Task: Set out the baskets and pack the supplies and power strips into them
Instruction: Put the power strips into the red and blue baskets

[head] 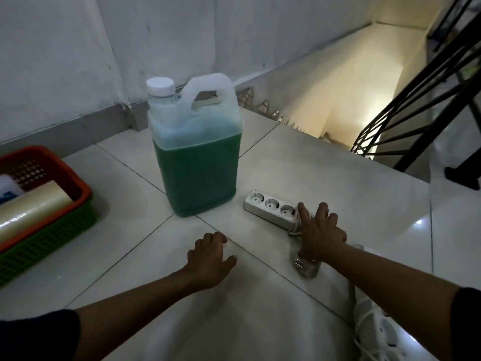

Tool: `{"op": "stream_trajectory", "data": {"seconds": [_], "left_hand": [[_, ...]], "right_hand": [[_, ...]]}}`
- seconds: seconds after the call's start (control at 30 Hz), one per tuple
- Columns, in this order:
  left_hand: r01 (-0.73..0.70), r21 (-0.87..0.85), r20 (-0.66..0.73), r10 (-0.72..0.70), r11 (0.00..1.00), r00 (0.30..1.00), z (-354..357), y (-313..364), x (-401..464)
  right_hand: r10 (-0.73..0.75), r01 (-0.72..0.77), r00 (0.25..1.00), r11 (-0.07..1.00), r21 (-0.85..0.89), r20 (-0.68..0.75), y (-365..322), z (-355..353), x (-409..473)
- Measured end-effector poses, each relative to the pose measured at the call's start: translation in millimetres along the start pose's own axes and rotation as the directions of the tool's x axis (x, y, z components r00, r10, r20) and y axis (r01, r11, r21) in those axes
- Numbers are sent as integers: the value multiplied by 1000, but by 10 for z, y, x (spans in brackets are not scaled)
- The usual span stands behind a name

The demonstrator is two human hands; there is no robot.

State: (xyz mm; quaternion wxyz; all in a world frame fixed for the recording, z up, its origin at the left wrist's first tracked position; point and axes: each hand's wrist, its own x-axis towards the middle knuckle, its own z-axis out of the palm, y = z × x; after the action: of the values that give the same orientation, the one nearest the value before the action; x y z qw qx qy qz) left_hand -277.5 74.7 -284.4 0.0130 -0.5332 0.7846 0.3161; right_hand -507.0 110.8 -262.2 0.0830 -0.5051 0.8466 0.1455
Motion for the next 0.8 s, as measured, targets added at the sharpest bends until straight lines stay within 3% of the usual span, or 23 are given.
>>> {"op": "stream_trajectory", "data": {"seconds": [0.1, 0.23, 0.33, 0.43, 0.5, 0.53, 0.6, 0.8], "left_hand": [[18, -6, 21, -18, 1000, 1000, 65, -14, 60], [15, -29, 42, -14, 999, 999, 135, 18, 126], [-6, -71, 50, 9, 997, 999, 159, 53, 168], [-19, -125, 62, 27, 992, 998, 161, 64, 186], [-23, -146, 62, 32, 989, 998, 153, 47, 188], [-22, -154, 62, 32, 988, 998, 148, 34, 186], [-17, -163, 66, 28, 986, 997, 145, -7, 180], [-22, -183, 50, 32, 983, 998, 141, -66, 201]], "right_hand": [[-6, -15, 995, 979, 205, 99, 43, 68, 44], [-85, 77, 996, 959, 274, 17, 21, -69, 100], [-45, -33, 988, 875, 483, 149, 29, -415, 244], [-42, -344, 913, 452, 823, 405, 59, -680, 401], [-40, -493, 863, 154, 857, 503, 123, -736, 503], [-42, -528, 847, 54, 848, 530, 146, -741, 552], [-42, -542, 840, -56, 838, 540, 153, -735, 603], [-47, -382, 919, -352, 854, 391, 96, -609, 666]]}}
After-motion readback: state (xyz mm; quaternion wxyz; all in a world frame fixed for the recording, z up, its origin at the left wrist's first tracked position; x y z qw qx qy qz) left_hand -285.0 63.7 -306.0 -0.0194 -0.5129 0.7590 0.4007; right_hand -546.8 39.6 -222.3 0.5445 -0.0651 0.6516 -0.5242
